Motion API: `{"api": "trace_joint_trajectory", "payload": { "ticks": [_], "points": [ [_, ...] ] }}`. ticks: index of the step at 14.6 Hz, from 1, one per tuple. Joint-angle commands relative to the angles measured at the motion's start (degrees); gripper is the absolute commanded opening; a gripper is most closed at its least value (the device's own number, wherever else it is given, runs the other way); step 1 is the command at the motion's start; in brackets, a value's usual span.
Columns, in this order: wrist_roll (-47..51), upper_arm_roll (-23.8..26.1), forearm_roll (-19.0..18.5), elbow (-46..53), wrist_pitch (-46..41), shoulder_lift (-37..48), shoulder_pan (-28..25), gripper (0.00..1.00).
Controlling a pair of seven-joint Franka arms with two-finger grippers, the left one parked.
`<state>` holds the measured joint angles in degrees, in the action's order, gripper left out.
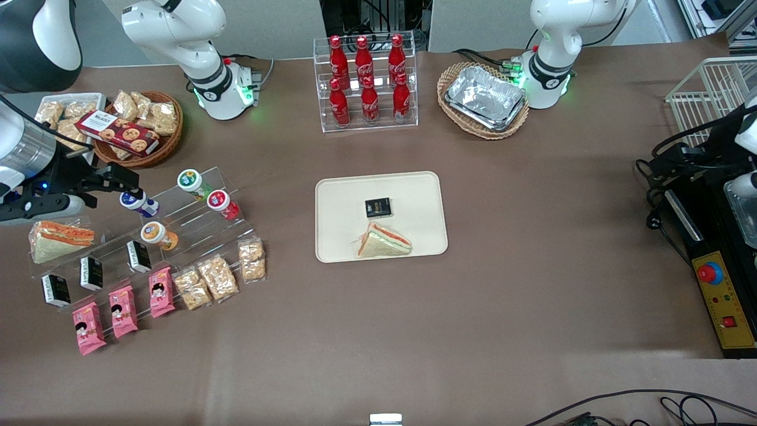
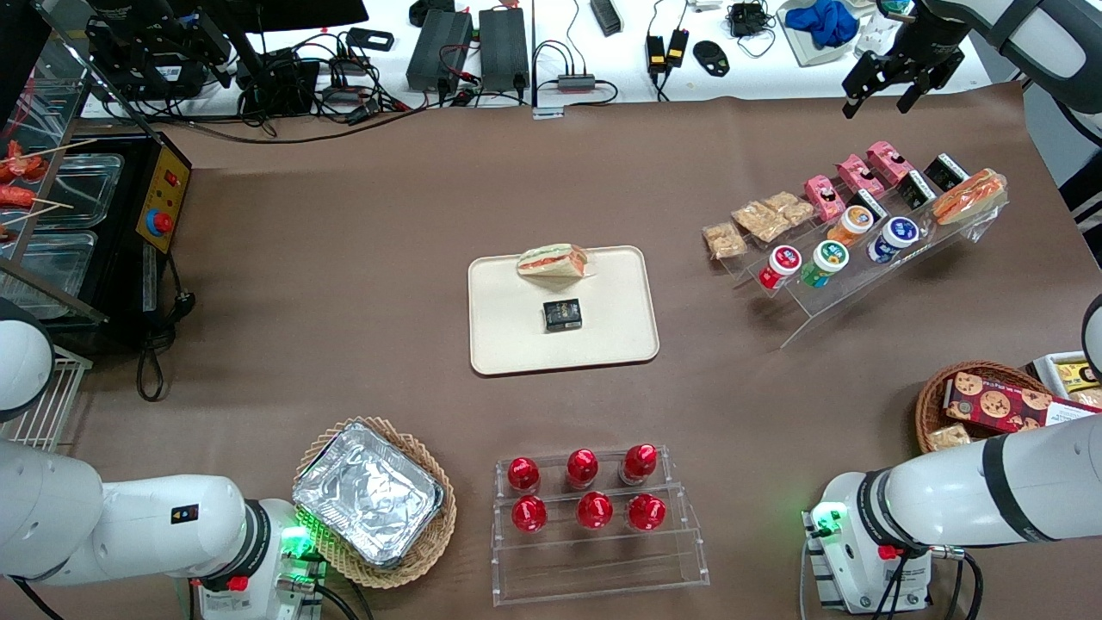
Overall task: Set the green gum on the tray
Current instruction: 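Move the right gripper over the acrylic stand toward the green gum bottle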
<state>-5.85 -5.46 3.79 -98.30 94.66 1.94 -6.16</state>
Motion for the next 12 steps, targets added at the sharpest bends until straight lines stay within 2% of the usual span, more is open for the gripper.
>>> {"api": "trace_joint_trajectory", "payload": {
  "ticks": [1,5,8,12],
  "points": [
    [-0.9,-0.2,-0.8,-3.9,-2.8,5.1,-0.3,1.0],
    [-2.5,-0.2,-0.9,-17.1,-1.8,16.8,-0.3,1.0],
    [-2.3,1.2,-2.4,-27.4,0.5,26.1,-0.3,1.0],
    [-2.3,2.3,-2.5,-30.1,2.5,28.2,-0.3,1.0]
  ]
}}
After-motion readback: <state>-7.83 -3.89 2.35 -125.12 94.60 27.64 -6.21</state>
